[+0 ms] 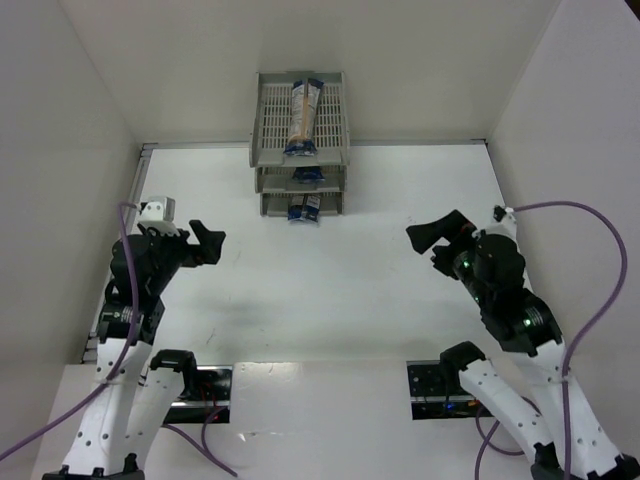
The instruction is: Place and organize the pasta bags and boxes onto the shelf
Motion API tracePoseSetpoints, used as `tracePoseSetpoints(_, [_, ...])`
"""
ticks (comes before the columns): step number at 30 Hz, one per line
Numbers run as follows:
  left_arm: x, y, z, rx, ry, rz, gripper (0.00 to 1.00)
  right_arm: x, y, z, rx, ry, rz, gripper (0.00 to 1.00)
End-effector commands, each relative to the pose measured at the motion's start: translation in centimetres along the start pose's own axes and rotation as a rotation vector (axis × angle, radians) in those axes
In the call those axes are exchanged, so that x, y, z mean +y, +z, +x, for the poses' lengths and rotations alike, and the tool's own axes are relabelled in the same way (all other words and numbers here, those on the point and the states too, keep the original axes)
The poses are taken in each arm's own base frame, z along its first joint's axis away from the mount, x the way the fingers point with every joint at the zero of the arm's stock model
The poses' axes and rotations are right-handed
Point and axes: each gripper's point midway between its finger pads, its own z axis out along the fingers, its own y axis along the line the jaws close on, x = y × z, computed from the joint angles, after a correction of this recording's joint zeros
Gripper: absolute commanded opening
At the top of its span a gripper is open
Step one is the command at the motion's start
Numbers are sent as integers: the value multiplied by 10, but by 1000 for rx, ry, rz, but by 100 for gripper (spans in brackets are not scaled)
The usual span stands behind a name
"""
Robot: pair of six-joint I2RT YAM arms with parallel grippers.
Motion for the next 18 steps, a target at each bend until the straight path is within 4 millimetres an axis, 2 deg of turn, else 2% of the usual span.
tracePoseSetpoints(1, [-11,2,-6,-27,11,54,100,-9,-18,6,30,86,45,100])
tracePoseSetpoints(8, [-16,-1,-5,-33,15,74,100,-21,-39,24,48,148,-7,100])
tracePoseSetpoints(9, [-19,-3,-6,-40,19,85,100,-15,-50,19,19,156,-62,100])
tracePoseSetpoints(13, [-20,-5,-8,-49,21,88,100,-11,-67,16,-24,177,-143,100])
tracePoseSetpoints(18, [-22,-5,-7,-47,23,96,100,-16,-71,24,-10,192,-165,100])
